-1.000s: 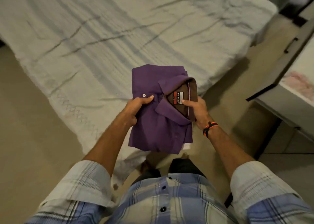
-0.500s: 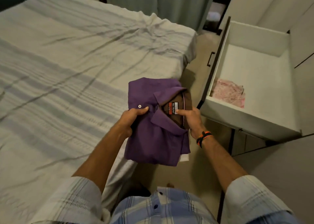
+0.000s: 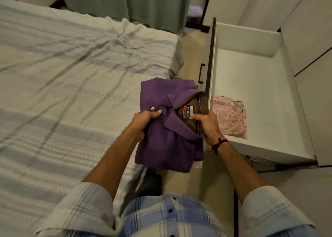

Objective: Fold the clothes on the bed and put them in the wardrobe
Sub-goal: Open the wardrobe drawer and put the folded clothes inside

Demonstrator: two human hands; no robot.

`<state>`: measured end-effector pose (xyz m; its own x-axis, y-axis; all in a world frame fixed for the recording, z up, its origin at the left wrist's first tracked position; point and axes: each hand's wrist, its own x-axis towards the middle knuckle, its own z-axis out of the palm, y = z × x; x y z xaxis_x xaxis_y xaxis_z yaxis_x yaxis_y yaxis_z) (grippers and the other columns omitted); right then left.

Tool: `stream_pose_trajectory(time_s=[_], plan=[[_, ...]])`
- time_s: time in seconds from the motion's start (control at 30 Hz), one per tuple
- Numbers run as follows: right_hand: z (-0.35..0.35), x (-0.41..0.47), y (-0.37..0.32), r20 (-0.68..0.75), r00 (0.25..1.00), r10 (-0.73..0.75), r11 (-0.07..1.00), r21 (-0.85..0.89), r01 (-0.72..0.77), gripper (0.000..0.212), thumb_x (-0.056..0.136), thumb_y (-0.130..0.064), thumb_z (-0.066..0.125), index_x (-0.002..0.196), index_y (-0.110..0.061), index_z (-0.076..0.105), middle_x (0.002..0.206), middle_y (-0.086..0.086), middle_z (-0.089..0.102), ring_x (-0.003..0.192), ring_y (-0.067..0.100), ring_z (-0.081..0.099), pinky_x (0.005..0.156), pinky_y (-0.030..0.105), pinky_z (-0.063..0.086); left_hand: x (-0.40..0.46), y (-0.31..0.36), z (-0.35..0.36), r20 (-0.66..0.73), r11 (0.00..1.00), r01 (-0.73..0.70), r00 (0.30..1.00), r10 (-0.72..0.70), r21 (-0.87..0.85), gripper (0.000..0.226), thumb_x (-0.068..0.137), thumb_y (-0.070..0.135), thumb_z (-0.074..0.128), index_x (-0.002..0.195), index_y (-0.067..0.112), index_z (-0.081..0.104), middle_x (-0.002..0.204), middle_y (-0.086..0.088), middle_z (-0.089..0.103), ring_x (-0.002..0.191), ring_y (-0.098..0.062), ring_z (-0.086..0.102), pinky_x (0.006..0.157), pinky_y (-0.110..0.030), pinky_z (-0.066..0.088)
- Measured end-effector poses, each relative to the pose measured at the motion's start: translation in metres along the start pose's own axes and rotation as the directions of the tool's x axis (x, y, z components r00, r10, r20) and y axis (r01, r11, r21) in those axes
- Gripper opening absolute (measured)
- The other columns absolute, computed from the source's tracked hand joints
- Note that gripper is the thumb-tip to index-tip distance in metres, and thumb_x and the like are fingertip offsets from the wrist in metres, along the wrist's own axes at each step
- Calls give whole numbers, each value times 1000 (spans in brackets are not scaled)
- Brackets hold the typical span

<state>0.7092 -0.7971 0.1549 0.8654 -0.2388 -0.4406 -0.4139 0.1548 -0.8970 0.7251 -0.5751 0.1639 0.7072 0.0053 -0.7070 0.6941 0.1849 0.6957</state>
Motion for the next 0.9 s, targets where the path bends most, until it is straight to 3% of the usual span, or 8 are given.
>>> stream_pose_trajectory(time_s=[0.1,0.23,0.37,0.47,0.67,0.77,0.9], plan=[[0,32,-22,-73,997,1,999,42,2,34,77,0,72,108,-13,71,96,4,76,88,24,72,71,33,59,33,43,20,71,997,25,997,-30,67,44,70,21,84,110,8,71,97,-7,76,90,-27,73,77,-38,59],[-7,71,-49,-197,980,-26,996,74,41,29,77,1,71,103,-10,72,94,7,76,85,24,71,75,37,60,78,93,59,118,990,8,993,-25,144,40,71,20,83,108,8,71,95,-8,76,87,-26,73,68,-32,57],[-29,117,-69,-277,961,-21,990,125,58,30,77,0,71,105,-10,72,97,8,75,88,27,71,76,37,60,120,128,106,183,973,18,981,-61,230,42,69,25,85,107,11,71,97,-6,76,90,-26,72,73,-34,57],[-51,147,-82,-344,939,-17,986,151,73,29,78,-1,72,104,-13,71,93,4,75,84,23,70,69,30,58,144,146,149,232,958,13,969,-83,288,39,72,23,83,107,10,72,97,-8,76,91,-27,72,74,-36,58],[-93,190,-108,-440,898,26,963,251,95,26,77,-1,72,98,-16,72,94,6,74,86,25,70,70,31,55,181,184,226,289,910,-18,951,-113,414,54,61,30,88,109,13,71,100,-8,76,94,-30,71,87,-46,57],[-110,205,-116,-484,874,41,953,281,111,24,77,-2,72,95,-17,72,92,3,75,84,23,70,72,32,56,202,196,259,305,880,-21,942,-143,475,76,43,37,92,112,13,70,101,-8,75,93,-30,72,88,-49,57],[-128,226,-118,-548,830,100,929,351,120,29,77,-2,72,104,-13,72,93,3,74,85,23,70,69,29,55,228,207,301,339,825,-21,917,-210,565,73,45,35,92,111,13,71,99,-9,76,92,-31,72,87,-49,57]])
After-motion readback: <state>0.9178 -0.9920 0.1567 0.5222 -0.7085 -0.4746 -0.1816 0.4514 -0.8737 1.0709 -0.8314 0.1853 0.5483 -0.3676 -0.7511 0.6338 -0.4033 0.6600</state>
